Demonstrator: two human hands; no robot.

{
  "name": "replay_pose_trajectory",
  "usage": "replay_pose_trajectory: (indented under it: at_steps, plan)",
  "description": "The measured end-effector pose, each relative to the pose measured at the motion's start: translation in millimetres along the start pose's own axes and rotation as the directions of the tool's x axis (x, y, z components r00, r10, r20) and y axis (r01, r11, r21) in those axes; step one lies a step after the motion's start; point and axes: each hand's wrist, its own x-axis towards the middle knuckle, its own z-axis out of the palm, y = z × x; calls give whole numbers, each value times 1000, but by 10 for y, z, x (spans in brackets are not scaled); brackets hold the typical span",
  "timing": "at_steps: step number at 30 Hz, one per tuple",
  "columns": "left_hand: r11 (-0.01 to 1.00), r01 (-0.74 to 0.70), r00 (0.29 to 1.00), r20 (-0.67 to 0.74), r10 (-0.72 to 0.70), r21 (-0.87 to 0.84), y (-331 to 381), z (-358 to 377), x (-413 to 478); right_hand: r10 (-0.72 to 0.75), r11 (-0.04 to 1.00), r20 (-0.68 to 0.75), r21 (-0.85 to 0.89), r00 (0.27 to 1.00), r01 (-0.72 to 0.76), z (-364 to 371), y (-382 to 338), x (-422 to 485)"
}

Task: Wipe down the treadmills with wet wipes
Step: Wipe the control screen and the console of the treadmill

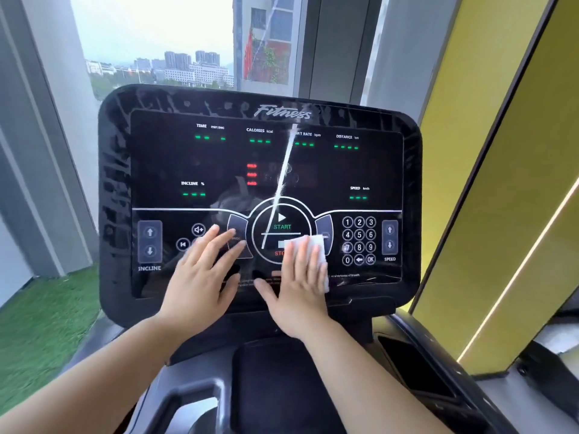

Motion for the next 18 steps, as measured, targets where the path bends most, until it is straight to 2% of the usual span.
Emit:
replay_pose_trajectory:
  at_steps: [2,5,10,13,18]
  plan:
    - [996,83,995,-60,-81,35,-57,-36,-66,-10,1000,-23,-29,1000,9,-42,169,15]
    - [977,198,976,-112,-189,75,-181,-83,-208,94,996,-46,4,994,-94,-142,399,17]
    - [954,288,956,-79,-282,82,-373,-102,-467,202,979,-104,35,974,-199,-50,178,46]
    - [963,257,966,-17,-257,84,-459,-88,-533,105,994,-108,15,989,-104,80,-75,49]
    - [971,229,973,-7,-229,71,-511,-104,-537,-226,972,-39,-75,973,222,237,-379,105]
